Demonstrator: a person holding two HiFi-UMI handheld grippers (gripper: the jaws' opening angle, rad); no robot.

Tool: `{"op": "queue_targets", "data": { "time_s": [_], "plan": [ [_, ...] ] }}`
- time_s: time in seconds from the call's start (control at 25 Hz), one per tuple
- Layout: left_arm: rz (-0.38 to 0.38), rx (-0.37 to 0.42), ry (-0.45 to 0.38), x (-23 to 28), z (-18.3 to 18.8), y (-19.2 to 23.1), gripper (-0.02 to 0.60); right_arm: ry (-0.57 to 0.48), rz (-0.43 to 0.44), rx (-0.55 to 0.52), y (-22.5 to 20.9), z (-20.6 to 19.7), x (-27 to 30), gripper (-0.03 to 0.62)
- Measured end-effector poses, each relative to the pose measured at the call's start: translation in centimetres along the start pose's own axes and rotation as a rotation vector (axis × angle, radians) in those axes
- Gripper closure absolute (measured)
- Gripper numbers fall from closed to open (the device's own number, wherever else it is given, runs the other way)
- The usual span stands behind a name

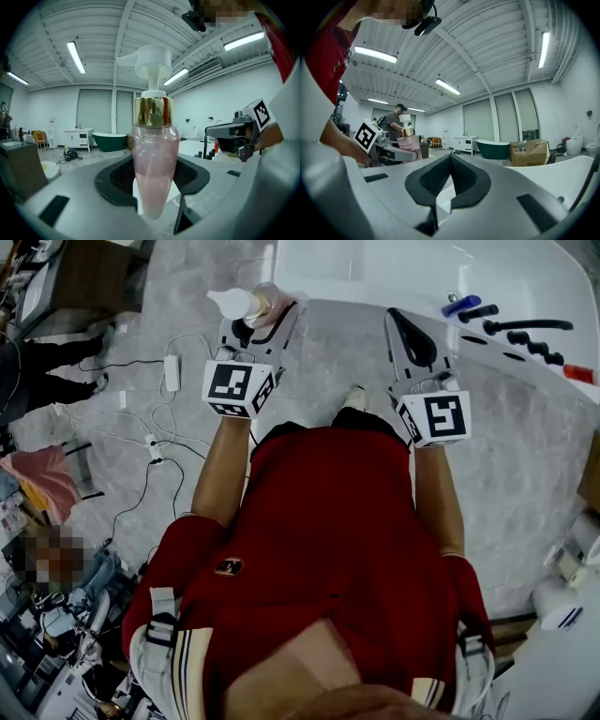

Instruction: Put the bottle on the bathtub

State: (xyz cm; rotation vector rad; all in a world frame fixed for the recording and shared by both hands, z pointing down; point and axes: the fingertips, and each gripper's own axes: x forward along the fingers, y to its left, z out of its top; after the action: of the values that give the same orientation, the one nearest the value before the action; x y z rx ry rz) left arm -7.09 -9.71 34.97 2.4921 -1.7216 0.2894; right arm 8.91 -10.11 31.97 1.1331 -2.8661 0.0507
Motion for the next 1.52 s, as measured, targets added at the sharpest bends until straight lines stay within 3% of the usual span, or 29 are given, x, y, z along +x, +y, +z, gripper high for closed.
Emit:
{"op": "queue_targets", "data": {
  "time_s": [0.24,0.48,1.52],
  "plan": [
    [0.035,-0.033,0.033,3.0,-1.1,0.2,0.359,0.017,0.021,0.018,-2.7,-1.1,0.4,0.594],
    [0.036,-0.029,0.057,4.5,-1.9,1.1,0.359,0.045,0.02,0.033,-2.8,-1.7,1.3,0.594],
    [-0.112,-0.024,0.163,14.3,-12.5,7.5,0.359,0.229,-0.143,0.038,-3.4,-7.2,8.4,0.594]
  ]
}}
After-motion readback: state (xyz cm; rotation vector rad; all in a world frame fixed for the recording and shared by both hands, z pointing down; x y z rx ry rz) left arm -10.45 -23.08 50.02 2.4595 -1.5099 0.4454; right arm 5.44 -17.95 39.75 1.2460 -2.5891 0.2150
